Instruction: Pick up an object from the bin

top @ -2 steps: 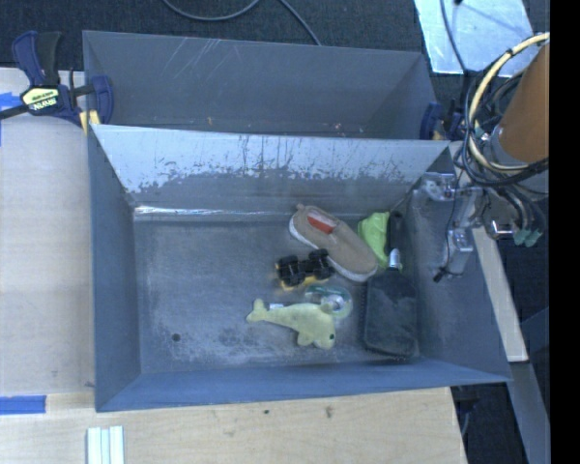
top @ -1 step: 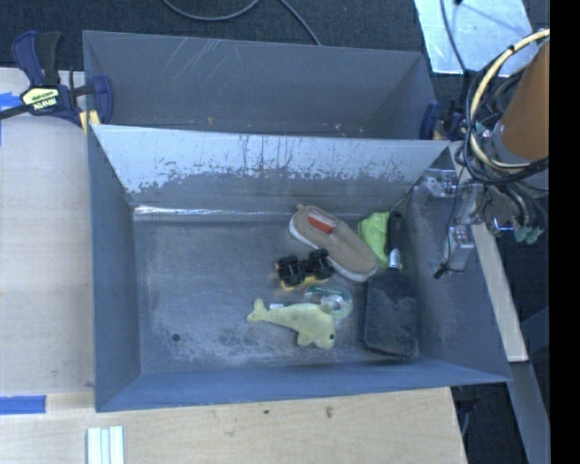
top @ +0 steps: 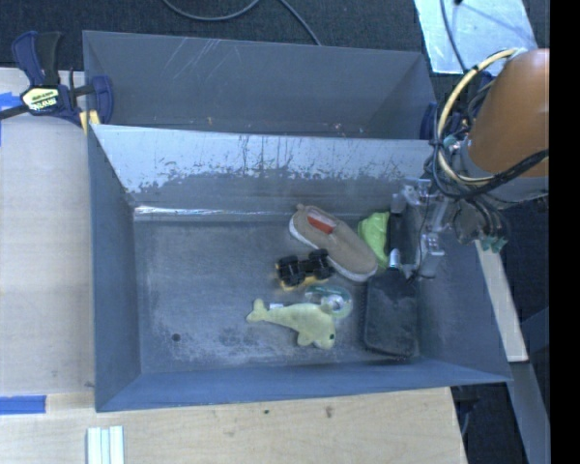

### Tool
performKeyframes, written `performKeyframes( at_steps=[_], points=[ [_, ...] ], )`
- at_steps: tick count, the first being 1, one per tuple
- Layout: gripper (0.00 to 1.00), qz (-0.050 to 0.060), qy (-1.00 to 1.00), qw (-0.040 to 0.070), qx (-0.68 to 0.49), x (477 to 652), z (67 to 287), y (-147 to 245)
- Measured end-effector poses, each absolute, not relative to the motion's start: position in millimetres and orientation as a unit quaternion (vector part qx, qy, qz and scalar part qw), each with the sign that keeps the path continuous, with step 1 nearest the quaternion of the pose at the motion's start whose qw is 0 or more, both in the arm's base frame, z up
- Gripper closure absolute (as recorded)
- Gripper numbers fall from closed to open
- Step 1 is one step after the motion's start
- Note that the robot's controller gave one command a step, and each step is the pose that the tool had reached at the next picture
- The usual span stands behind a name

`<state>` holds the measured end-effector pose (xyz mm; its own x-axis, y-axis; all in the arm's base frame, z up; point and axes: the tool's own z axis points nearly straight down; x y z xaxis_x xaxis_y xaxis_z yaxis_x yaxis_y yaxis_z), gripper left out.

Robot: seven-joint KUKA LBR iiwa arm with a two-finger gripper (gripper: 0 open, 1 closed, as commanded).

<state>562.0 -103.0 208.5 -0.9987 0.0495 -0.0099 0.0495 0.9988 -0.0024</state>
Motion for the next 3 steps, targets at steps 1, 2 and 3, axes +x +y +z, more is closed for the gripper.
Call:
performKeyframes(
  at_steps=[1,2,3],
  points=[
    [0.0,-0.001,0.999,0.003,0.032,564.8,193.5,-95.0],
    [0.0,0.0,1.0,0.007,0.018,588.0,133.3,-97.1],
    [0.0,-0.002,0.999,0.001,0.036,580.4,113.3,-74.1]
  ],
)
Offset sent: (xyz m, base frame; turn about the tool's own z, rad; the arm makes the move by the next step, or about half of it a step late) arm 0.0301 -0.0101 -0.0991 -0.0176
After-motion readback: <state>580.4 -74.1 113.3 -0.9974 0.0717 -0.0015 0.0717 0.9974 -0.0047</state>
